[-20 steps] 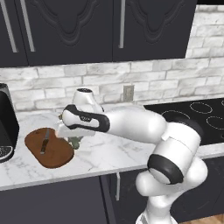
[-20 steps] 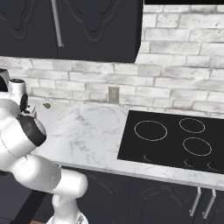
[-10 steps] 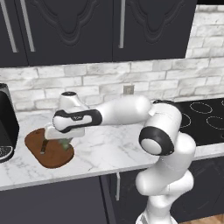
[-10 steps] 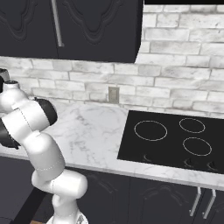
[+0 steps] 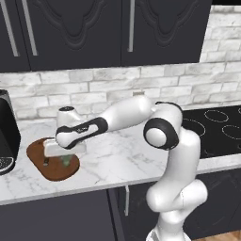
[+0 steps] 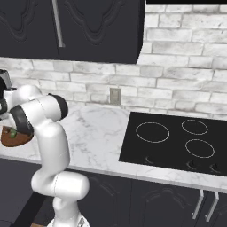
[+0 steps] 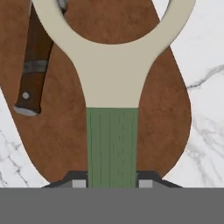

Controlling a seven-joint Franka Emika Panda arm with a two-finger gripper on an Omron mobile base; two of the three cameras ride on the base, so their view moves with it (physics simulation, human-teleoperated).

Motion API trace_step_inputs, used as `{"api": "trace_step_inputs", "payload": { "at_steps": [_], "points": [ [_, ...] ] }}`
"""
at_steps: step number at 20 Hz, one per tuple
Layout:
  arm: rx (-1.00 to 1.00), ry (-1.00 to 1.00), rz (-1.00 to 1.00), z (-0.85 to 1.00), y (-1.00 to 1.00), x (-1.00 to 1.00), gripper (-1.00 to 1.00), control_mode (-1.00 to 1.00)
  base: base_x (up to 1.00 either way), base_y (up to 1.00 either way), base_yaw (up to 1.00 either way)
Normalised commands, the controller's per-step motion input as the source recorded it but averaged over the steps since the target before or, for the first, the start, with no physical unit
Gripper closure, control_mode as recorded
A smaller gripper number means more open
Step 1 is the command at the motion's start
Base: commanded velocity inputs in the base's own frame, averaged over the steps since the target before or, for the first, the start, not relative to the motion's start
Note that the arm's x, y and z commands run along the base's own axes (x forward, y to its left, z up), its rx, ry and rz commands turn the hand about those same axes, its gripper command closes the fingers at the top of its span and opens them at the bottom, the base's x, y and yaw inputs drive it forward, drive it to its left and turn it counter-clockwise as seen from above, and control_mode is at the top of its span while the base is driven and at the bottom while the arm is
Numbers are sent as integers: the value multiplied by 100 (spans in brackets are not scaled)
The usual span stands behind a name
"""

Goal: Open the drawer on the left and place the cutting tools on the cutting board.

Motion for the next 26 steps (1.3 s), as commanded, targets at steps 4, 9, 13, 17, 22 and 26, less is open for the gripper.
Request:
{"api": "trace_step_inputs", "payload": {
  "at_steps": [4,9,13,17,22,26],
  "points": [
    [-1,0,-3,-30,19,15,100,-100,0,0,0],
    [-1,0,-4,-26,12,15,100,-100,0,0,0],
    [0,0,-4,-25,5,1,100,-100,0,0,0],
    [-1,0,-4,-24,9,5,-100,-100,0,0,0],
    [0,0,-3,-12,1,5,-100,-100,0,0,0],
    [0,-3,-2,18,0,-6,-100,-100,0,0,0]
  ]
}}
